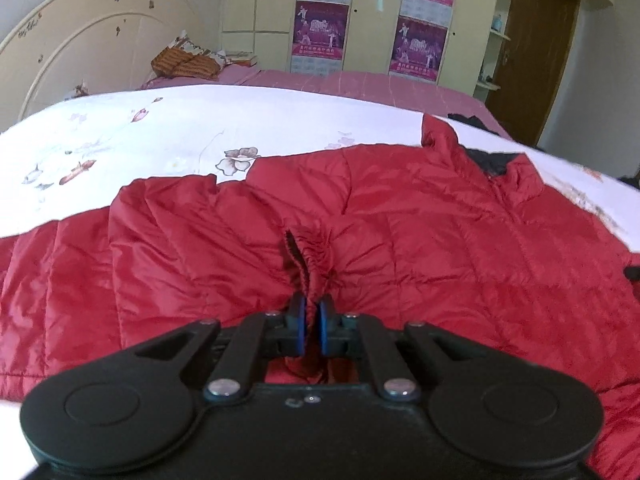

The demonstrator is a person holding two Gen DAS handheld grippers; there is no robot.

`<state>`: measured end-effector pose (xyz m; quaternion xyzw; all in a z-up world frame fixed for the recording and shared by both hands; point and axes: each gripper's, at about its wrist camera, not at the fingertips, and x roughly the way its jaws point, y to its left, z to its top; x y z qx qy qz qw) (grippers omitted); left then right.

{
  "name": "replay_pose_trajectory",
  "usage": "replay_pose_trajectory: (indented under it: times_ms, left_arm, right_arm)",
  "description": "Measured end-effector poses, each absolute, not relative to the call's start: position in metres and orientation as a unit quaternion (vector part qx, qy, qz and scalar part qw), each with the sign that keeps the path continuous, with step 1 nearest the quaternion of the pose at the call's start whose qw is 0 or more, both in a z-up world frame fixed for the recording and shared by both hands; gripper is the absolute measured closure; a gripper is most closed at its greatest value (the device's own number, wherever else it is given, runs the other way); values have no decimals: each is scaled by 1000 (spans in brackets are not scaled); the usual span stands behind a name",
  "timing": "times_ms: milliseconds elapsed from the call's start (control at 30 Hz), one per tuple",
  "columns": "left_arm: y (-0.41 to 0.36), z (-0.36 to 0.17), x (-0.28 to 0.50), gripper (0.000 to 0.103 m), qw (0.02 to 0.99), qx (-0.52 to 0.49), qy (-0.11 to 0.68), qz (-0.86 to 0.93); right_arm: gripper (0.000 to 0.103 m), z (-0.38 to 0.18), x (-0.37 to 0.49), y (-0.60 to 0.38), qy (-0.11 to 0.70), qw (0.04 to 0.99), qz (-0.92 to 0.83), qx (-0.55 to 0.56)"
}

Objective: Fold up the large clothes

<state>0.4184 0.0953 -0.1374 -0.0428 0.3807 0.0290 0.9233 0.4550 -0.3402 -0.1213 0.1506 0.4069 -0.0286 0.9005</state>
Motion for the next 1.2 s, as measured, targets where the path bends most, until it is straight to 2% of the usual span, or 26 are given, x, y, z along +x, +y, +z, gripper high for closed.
replay_pose_trajectory:
  times_ms: [33, 67, 200, 233, 267, 333, 400, 500, 700, 767, 900, 1100, 1167, 1200]
  left_arm:
    - [94, -138, 418, 95, 923, -36, 381, 30]
    - [92, -138, 418, 95, 923, -31, 381, 31]
    - [90, -140, 421, 94, 924, -19, 381, 30]
    - [89, -140, 421, 94, 924, -16, 382, 30]
    - [89, -140, 421, 93, 923, -14, 382, 29]
    - [90, -138, 421, 90, 923, -9, 383, 29]
    - [91, -135, 419, 82, 925, -5, 379, 34]
    - [92, -129, 415, 76, 929, 2, 367, 45]
    - [90, -114, 403, 75, 936, 16, 347, 55]
    - [88, -108, 398, 73, 941, 24, 332, 58]
    - [85, -100, 392, 72, 947, 30, 314, 60]
    - [72, -105, 390, 72, 941, 24, 337, 24]
    - [70, -111, 392, 72, 936, 17, 352, 18]
    - [69, -114, 393, 72, 933, 14, 358, 16]
  right_arm:
    - [78, -119, 454, -337, 405, 903, -22, 143]
    - [83, -117, 453, -334, 402, 906, -22, 133]
    - [82, -125, 453, -334, 398, 911, -37, 104]
    - [80, -124, 454, -333, 399, 911, -38, 97]
    - [71, -123, 453, -330, 400, 912, -43, 84]
    - [60, -118, 451, -328, 396, 914, -60, 64]
    - [60, -111, 447, -329, 391, 916, -61, 62]
    - [60, -100, 441, -324, 380, 922, -56, 52]
    - [58, -86, 433, -303, 367, 929, -30, 30]
    - [26, -84, 432, -299, 364, 931, -27, 29]
    - [26, -82, 425, -289, 358, 933, -13, 21]
    - [27, -82, 415, -269, 357, 934, 20, 7]
    - [45, -84, 412, -264, 361, 932, 33, 5]
    - [48, -85, 411, -262, 366, 930, 37, 6]
